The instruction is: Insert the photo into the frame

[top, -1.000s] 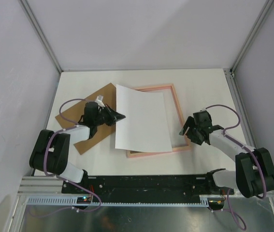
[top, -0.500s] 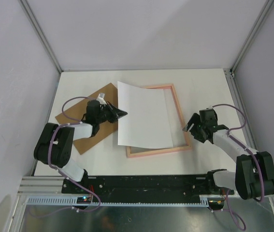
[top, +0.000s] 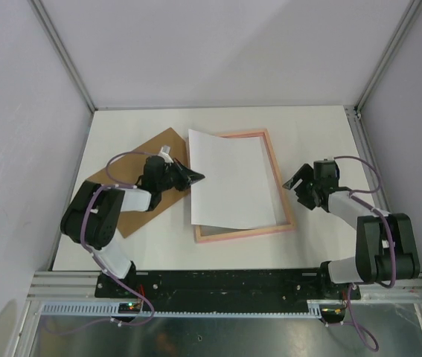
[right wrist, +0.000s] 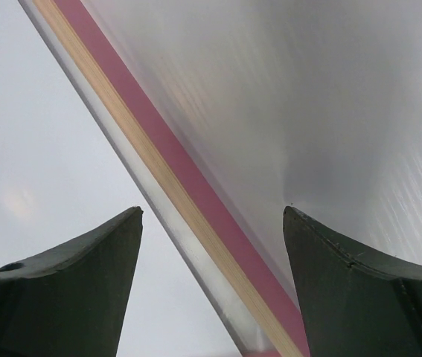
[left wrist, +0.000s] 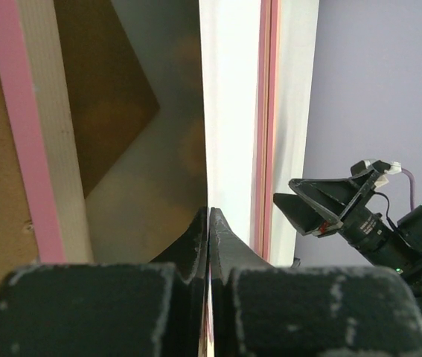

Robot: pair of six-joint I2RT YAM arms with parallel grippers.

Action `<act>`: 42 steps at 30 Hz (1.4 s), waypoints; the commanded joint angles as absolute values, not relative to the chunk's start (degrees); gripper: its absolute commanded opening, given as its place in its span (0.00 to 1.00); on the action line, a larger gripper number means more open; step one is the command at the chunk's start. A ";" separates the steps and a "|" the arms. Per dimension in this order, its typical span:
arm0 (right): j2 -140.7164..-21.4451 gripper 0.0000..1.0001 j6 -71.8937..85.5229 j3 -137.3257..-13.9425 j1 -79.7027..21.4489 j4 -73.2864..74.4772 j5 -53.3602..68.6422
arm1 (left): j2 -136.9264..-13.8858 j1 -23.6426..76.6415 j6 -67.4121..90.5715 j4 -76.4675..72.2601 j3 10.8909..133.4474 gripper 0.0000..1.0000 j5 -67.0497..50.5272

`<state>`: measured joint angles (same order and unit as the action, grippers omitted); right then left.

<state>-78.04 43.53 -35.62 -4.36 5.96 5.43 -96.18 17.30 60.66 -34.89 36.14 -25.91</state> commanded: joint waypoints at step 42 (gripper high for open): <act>-83.41 0.83 46.66 -38.05 -2.98 -1.99 11.25 | -96.97 26.08 70.09 -43.80 35.45 0.00 -3.82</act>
